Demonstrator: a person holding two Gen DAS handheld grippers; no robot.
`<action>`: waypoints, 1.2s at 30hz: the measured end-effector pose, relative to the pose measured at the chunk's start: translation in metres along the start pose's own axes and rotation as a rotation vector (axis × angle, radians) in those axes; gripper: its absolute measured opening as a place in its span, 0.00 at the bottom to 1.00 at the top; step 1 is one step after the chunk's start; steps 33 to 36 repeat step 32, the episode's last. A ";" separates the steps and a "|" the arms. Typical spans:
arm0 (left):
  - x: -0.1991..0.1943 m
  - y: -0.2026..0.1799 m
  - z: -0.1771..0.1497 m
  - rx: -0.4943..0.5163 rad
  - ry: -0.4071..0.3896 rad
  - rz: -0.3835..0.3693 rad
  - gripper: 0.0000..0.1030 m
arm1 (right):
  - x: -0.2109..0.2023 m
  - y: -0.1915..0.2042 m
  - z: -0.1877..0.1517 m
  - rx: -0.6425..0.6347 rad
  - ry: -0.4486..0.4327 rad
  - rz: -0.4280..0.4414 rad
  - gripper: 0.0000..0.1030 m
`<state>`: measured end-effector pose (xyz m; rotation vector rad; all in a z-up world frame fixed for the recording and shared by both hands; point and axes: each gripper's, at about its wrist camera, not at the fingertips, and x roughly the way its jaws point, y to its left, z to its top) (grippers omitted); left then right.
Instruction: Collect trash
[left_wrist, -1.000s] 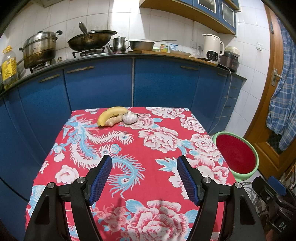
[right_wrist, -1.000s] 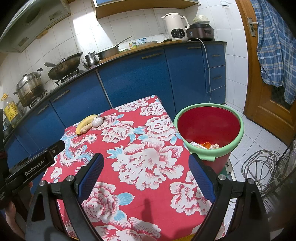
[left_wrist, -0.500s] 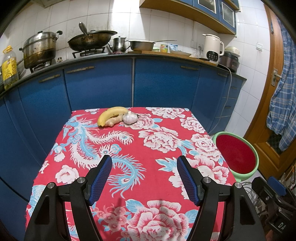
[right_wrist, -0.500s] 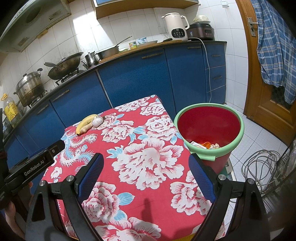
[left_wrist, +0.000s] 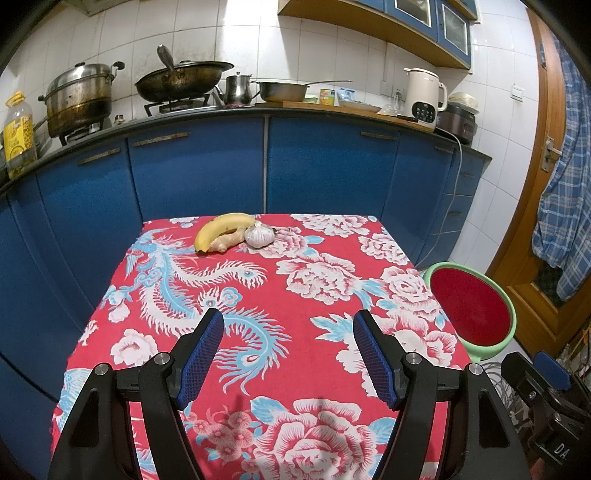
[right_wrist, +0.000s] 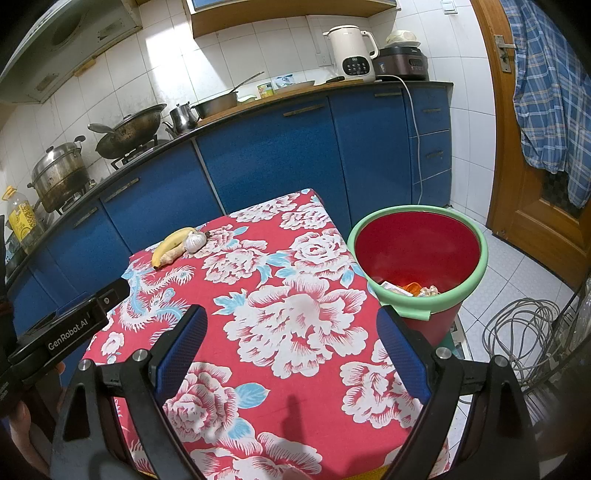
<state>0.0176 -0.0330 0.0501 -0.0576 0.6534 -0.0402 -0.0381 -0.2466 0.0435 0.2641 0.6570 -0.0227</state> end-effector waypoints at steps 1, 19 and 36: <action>0.000 0.000 0.000 0.000 0.000 0.001 0.72 | 0.000 0.000 0.000 0.000 0.000 0.000 0.89; 0.000 0.000 -0.001 0.000 -0.001 0.001 0.72 | 0.000 0.001 0.000 -0.001 -0.001 0.000 0.89; -0.001 0.000 0.000 0.000 0.000 0.001 0.72 | 0.000 0.003 0.000 -0.004 0.003 0.000 0.89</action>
